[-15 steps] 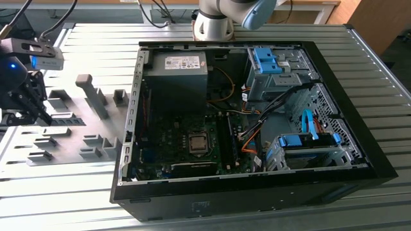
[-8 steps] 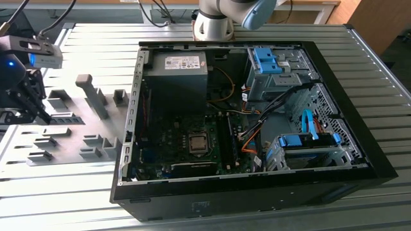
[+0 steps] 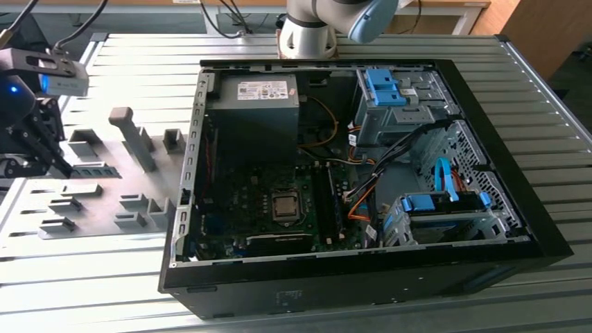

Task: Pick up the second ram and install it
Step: 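Pick up the second ram and move it above second insertion slot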

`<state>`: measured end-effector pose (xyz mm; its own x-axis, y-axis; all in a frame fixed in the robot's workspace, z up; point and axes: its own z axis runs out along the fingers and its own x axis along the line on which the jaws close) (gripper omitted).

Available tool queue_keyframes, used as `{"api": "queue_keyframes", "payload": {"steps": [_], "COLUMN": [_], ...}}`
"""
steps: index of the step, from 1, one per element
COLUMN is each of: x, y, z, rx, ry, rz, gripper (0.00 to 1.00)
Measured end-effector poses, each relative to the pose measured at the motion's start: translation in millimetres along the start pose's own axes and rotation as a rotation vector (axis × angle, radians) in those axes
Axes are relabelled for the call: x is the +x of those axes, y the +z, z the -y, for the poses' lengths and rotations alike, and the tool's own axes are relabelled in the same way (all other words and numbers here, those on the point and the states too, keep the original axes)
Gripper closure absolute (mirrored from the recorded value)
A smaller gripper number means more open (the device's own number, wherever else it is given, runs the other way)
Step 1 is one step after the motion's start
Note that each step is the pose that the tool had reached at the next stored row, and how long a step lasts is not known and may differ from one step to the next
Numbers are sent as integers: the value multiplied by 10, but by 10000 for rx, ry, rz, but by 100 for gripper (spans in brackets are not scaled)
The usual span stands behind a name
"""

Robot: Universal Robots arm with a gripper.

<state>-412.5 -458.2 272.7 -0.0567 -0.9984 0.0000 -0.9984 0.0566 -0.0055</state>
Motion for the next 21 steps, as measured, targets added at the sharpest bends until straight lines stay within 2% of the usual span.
{"api": "queue_keyframes", "payload": {"steps": [21], "x": [-3], "y": [-88], "z": [0], "rx": [0], "ry": [0], "rz": [0], "gripper": [86]}}
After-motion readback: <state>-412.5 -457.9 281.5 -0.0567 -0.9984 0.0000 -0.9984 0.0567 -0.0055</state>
